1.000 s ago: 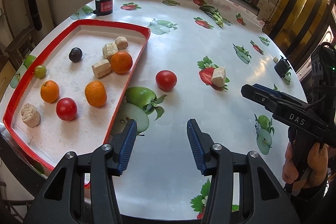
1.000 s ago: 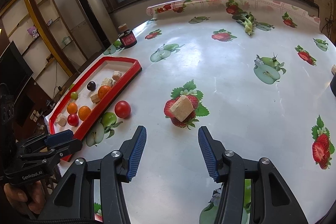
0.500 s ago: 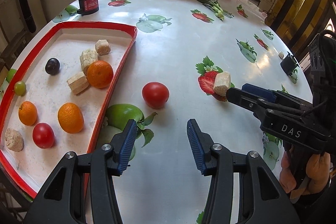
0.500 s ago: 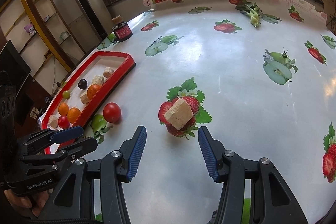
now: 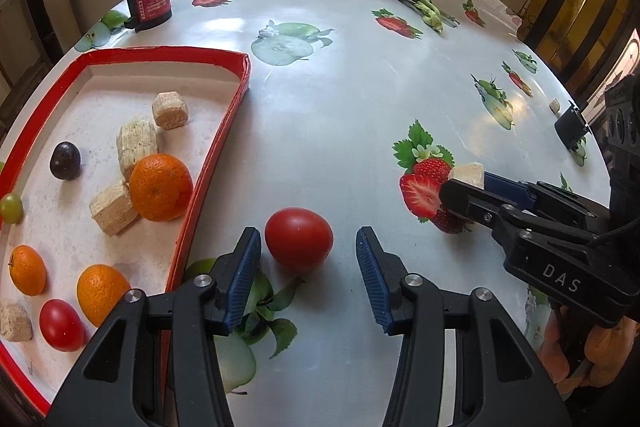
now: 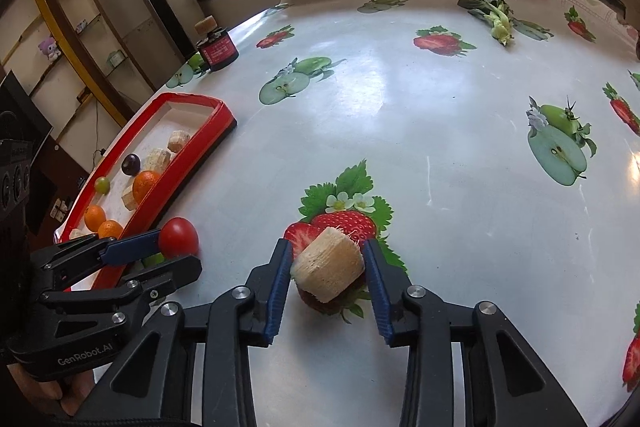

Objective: Organize fruits
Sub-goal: 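Grasp another red tomato with the left tool while the right tool grasps a beige cube, then carry the tomato and the beige cube over the red tray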

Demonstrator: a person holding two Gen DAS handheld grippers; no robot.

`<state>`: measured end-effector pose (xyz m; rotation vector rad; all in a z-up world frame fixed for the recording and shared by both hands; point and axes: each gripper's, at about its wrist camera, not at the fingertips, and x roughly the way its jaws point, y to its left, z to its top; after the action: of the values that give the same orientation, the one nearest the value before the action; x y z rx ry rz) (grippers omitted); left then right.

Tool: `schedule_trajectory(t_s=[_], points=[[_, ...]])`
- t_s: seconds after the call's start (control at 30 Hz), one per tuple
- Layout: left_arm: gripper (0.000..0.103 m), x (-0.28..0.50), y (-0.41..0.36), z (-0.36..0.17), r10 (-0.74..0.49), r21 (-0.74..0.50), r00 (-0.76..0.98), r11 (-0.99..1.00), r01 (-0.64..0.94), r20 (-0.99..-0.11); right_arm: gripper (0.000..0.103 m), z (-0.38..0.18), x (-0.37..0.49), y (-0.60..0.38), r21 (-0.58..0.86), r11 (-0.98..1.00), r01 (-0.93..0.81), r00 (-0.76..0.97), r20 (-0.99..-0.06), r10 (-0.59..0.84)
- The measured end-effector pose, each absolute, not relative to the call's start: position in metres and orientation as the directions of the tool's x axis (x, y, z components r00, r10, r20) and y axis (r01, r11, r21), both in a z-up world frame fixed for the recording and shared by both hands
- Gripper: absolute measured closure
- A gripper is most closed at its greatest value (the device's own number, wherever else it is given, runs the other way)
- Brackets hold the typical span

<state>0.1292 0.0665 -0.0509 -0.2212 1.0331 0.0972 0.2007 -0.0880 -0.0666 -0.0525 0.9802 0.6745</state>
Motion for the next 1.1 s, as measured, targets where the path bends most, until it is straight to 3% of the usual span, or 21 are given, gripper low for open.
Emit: schedule_trajectory(t_s=[0.13,0.23,1.1], points=[[0.058,0.138,0.063,-0.054,-0.011,-0.12,0.523,0.977,-0.176,-0.852,0.066,-0.06,0.199,-0.099,0.258,0.803,-0.537,0.391,-0.768,0.508],[0.074,0.139,0.06,-0.054,-0.005,-0.105,0.524,0.981,-0.161,-0.852,0.066,-0.056,0.198,-0.107,0.264,0.809,-0.526,0.402,-0.761,0.509],[0.074,0.074,0.094,-0.006,0.028,-0.138,0.61,0.965,-0.223,-0.792,0.066,-0.02,0.161,-0.069,0.256,0.755,-0.604,0.398,-0.723,0.564]])
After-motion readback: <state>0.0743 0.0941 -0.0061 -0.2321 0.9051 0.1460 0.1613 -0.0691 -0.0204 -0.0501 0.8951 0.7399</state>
